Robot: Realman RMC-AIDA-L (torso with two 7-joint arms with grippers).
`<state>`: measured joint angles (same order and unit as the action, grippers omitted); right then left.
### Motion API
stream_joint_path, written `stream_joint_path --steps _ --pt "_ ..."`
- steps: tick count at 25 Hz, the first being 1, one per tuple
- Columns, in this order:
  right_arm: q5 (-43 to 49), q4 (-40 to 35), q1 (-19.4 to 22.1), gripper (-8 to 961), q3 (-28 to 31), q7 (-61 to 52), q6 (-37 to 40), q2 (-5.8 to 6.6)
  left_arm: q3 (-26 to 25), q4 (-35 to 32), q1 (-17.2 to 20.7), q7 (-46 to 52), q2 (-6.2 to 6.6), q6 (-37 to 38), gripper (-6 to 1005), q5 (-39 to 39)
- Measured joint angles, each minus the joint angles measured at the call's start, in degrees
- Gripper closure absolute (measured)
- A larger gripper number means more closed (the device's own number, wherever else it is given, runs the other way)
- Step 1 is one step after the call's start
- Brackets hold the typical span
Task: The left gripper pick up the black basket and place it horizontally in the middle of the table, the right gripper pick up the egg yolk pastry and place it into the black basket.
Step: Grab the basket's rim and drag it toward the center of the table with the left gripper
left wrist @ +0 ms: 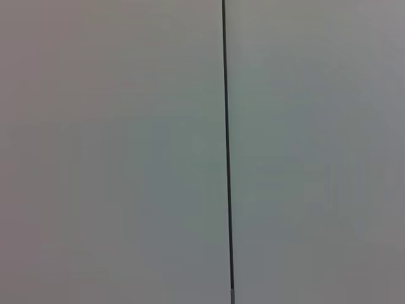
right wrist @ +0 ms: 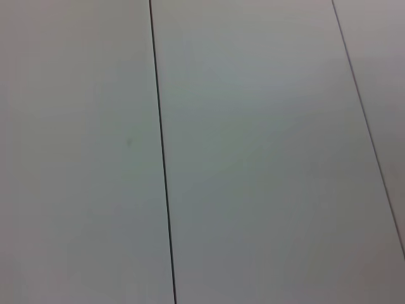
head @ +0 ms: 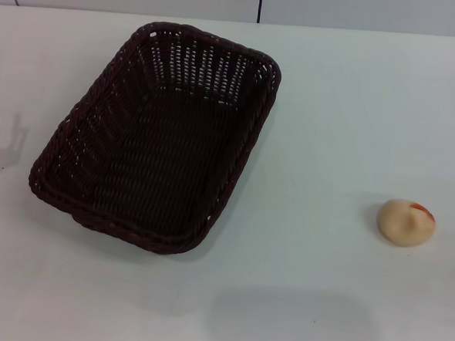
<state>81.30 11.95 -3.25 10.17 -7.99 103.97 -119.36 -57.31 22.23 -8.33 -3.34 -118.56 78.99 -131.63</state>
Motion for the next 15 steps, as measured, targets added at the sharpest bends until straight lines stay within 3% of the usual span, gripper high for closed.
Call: stream_joint_path --steps 15 --pt "0.09 0.00 0.07 149 -0.07 0.00 0.00 0.00 0.19 1.03 -0.91 -0.62 0.30 -0.23 213 -0.07"
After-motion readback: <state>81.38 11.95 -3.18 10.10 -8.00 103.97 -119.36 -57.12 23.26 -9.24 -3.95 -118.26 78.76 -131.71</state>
